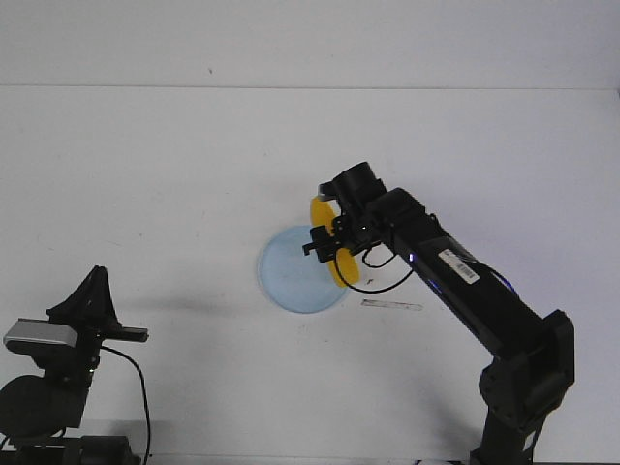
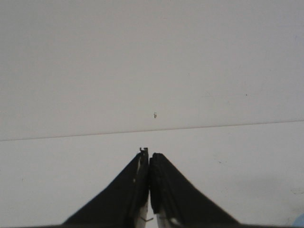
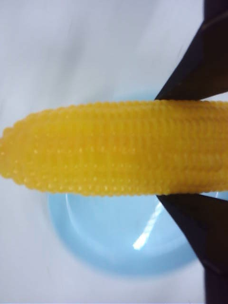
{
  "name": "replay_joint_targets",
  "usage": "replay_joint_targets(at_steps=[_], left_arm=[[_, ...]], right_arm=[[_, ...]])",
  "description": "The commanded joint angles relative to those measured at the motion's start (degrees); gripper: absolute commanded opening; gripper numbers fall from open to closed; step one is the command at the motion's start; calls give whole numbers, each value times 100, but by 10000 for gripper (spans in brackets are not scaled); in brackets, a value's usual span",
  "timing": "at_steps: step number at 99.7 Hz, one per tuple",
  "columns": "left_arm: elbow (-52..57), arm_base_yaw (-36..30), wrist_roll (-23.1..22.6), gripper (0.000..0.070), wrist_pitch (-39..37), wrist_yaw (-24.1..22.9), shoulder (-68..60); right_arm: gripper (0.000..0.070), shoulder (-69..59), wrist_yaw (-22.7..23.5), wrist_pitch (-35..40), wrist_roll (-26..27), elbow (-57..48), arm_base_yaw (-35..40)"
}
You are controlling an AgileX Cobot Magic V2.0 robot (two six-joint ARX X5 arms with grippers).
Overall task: Place corn on plate with both arms
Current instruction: 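Carry the corn with the right gripper over the plate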
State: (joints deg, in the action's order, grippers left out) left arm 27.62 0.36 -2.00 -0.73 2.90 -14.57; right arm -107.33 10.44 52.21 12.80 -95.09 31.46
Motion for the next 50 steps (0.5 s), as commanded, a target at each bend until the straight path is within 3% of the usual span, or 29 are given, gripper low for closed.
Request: replay_joint_targets(at_steps=[1,50], left_arm=[[39,11,9,1,-61,-15,4],[39,11,9,1,-63,-15,4]], right_arm=[[322,-302,-7,-33,-85,-76,125],[344,-811,-2,-256,-39,-76,577]])
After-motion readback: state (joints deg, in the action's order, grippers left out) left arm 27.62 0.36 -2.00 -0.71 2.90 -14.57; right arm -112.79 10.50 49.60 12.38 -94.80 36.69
